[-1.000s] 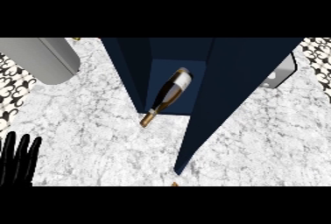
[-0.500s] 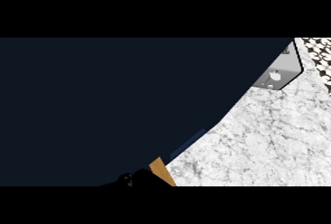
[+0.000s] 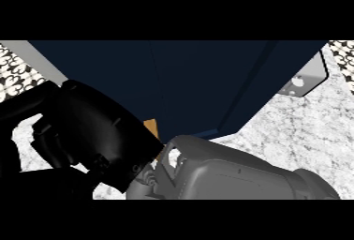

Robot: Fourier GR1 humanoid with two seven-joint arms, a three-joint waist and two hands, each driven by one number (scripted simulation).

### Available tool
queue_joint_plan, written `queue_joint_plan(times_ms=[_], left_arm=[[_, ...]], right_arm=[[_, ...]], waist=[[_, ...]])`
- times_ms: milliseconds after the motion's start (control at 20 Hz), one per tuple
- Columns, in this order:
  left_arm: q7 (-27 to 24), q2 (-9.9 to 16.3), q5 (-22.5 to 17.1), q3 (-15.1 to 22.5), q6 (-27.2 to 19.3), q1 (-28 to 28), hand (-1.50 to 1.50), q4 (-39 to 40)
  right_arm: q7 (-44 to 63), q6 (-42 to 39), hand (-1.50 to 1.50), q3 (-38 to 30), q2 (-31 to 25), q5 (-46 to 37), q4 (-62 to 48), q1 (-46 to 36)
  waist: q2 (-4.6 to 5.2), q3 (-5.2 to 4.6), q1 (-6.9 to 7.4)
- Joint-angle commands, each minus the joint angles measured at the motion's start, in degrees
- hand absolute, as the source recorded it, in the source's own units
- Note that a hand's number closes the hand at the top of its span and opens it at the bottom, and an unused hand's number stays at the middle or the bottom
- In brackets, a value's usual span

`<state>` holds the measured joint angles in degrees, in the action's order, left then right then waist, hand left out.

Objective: Pick up the wine, place it into the cabinet and close the cabinet

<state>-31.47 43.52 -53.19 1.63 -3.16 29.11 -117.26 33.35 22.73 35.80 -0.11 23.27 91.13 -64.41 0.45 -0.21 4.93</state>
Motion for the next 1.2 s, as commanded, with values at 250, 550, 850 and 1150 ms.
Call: queue_joint_plan(times_ms=[250, 550, 850, 1150], left_arm=[[1.9, 1.7, -2.7, -3.6, 3.6, -2.3, -1.50, 1.6], [2.6, 1.5, -3.3, -6.3, 4.9, -0.8, -1.50, 2.3], [3.8, 0.9, -4.0, -8.1, 3.5, -1.3, -1.50, 2.5], [5.4, 2.7, -5.9, -11.3, 5.8, -0.2, -1.50, 2.1]], right_arm=[[0.1, -17.7, 1.50, -2.7, 0.1, 24.3, -17.1, -8.6], [-6.3, -24.9, 1.50, -9.5, 0.1, 28.6, -35.4, -13.3], [-19.7, -24.9, 1.50, -11.8, -2.1, 19.2, -45.2, -12.6], [-22.9, -26.4, 1.50, -12.8, -5.8, 18.3, -50.4, -11.6]], waist=[[1.26, -0.04, 1.33], [0.49, 0.06, -0.21], [0.52, 0.14, -2.03], [0.64, 0.13, -1.91]])
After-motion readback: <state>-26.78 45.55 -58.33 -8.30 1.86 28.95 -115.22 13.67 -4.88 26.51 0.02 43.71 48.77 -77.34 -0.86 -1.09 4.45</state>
